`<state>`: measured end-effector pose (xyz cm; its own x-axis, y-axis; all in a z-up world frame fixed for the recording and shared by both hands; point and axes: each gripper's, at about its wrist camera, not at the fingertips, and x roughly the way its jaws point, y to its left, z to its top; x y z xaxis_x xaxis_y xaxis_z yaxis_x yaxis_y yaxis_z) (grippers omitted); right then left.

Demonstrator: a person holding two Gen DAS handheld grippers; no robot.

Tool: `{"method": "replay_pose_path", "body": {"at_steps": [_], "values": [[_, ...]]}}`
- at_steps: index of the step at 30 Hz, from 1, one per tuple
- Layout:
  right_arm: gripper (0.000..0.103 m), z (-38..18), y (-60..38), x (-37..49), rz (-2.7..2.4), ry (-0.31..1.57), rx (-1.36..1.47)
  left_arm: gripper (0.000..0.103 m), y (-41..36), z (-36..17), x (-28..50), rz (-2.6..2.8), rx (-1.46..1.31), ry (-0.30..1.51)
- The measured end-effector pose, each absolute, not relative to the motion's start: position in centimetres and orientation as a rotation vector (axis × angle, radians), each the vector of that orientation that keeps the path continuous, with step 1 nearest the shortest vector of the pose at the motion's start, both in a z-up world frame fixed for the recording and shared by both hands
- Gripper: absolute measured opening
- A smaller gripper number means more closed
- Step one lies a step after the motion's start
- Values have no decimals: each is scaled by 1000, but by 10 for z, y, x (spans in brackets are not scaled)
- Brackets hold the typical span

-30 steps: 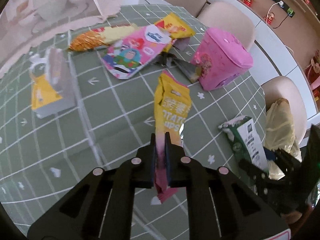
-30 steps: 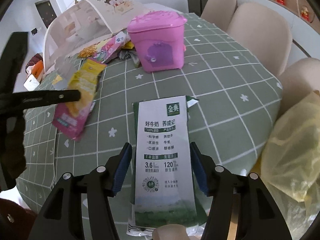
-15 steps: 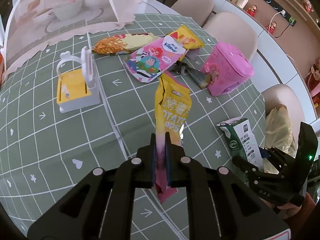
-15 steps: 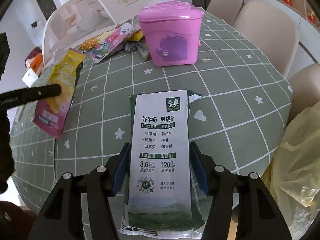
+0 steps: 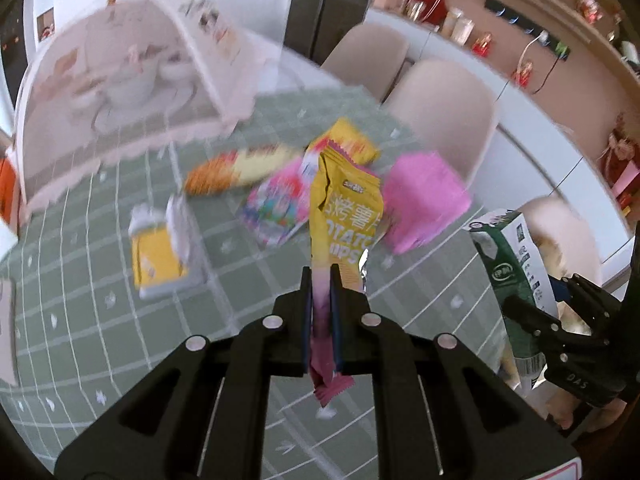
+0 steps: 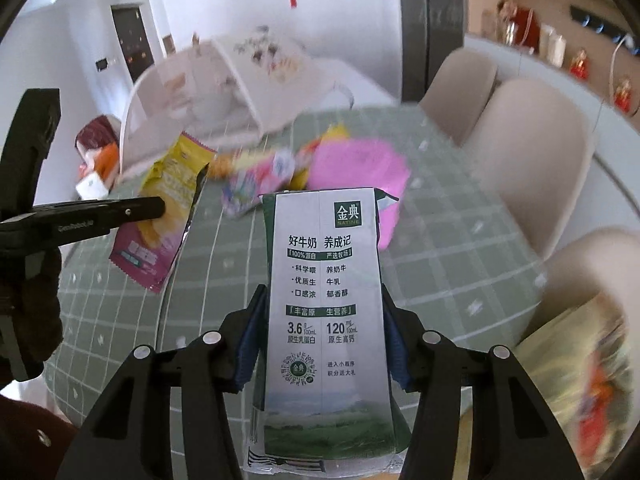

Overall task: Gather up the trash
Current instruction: 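Carry the chip bag and milk carton over the bin and open both tools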

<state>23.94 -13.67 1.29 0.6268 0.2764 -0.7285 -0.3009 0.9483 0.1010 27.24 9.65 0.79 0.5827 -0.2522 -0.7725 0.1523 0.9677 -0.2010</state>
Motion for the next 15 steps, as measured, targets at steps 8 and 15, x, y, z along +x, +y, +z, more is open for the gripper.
{"method": "replay_pose_path", "body": {"at_steps": [8,15], "values": [[50,92,-218,219,193,667,-53,8,20,81,286,-411,-120,773],[50,103,-297,188,74,637,-22,8,-75,84,273,-571,-84,786]]}}
